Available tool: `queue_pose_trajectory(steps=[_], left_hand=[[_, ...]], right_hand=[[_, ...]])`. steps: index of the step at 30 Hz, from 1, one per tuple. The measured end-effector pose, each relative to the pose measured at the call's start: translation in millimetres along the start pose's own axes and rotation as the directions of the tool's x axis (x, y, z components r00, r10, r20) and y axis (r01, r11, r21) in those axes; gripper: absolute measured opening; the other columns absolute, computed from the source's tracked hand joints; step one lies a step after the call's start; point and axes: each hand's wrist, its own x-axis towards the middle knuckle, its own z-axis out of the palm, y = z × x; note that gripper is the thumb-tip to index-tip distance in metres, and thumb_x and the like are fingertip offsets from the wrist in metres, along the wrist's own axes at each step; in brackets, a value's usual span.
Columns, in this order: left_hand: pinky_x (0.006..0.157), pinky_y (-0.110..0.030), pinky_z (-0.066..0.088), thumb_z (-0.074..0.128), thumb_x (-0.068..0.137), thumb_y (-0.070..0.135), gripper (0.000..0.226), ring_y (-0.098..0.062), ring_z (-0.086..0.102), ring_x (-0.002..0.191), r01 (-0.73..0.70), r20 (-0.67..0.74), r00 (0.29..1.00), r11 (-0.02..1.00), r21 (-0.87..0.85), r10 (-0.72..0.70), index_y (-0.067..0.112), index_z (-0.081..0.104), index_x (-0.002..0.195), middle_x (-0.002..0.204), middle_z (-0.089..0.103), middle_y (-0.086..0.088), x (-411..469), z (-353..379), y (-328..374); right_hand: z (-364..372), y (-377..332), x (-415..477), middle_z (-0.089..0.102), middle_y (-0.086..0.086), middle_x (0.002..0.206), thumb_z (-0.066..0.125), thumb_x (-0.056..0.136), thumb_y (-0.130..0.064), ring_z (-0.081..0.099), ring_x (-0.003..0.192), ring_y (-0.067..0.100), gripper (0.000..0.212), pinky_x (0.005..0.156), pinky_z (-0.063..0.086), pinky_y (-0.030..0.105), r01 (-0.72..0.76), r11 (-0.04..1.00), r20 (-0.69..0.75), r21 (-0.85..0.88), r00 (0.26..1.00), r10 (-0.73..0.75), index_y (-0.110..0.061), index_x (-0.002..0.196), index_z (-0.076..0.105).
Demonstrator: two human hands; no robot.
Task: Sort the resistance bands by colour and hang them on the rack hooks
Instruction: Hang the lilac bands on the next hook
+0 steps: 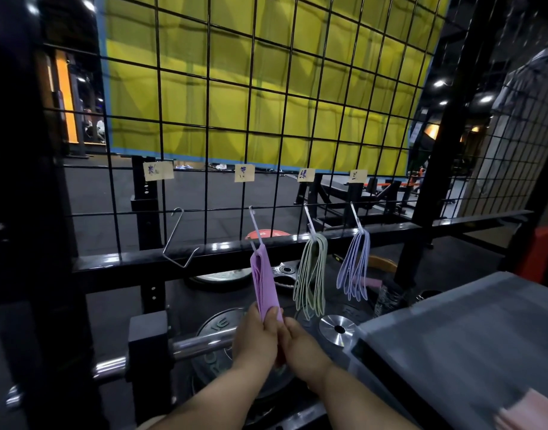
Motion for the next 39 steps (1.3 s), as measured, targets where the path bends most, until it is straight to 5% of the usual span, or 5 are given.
queue_pose_trajectory(steps=[6,17,24,30,39], left_hand=[[0.087,-0.037,0.045,0.047,0.097,0.037,0.035,-0.032,0.058,0.104,0.021,-0.008,1.0,1.0,0.018,-0.02,0.012,0.049,0.121,0.115,0.063,-0.012,-2.9,0.4,-1.2],[0.08,-0.037,0.044,0.043,0.097,0.039,0.028,-0.03,0.058,0.094,-0.01,0.011,1.0,0.999,0.039,0.01,0.015,0.048,0.111,0.108,0.063,-0.01,-8.2,5.1,-9.4],[0.074,-0.032,0.038,0.039,0.099,0.041,0.032,-0.025,0.056,0.087,-0.002,0.03,1.0,1.0,0.014,0.001,0.016,0.053,0.113,0.097,0.061,-0.004,-11.8,7.4,-15.0],[0.079,-0.034,0.042,0.038,0.098,0.043,0.032,-0.025,0.058,0.091,0.008,0.053,0.999,0.999,-0.044,-0.006,0.019,0.055,0.11,0.101,0.063,-0.005,-15.8,9.3,-20.6],[0.082,-0.035,0.042,0.038,0.099,0.043,0.033,-0.028,0.057,0.095,0.064,0.11,0.992,0.998,-0.02,-0.062,0.017,0.059,0.101,0.102,0.065,-0.007,-24.0,20.9,-34.4]], right_hand=[[-1.0,3.7,2.3,0.068,0.013,0.088,0.039,0.102,-0.036,0.061,0.073,0.017,0.033,0.07,0.051,0.031,-0.025,0.998,-0.025,-0.049,0.999,0.024,-0.009,0.097,0.056],[-6.7,0.8,0.4,0.064,0.007,0.083,0.037,0.102,-0.043,0.06,0.072,0.018,0.034,0.068,0.049,0.027,-0.054,0.992,-0.033,-0.115,0.998,0.05,-0.016,0.09,0.053],[-10.5,4.1,2.2,0.065,0.013,0.08,0.04,0.101,-0.041,0.062,0.072,0.024,0.037,0.081,0.052,0.037,-0.044,0.985,-0.032,-0.164,0.999,0.039,-0.01,0.091,0.057],[-15.1,2.5,-1.5,0.06,0.005,0.069,0.043,0.101,-0.038,0.057,0.063,0.018,0.032,0.06,0.046,0.02,-0.062,0.995,-0.028,-0.078,0.998,0.06,-0.014,0.082,0.053],[-23.7,6.7,-6.7,0.058,-0.007,0.059,0.045,0.101,-0.031,0.053,0.05,0.007,0.034,0.05,0.043,0.014,-0.075,0.996,-0.034,-0.042,0.997,0.074,-0.019,0.071,0.054]])
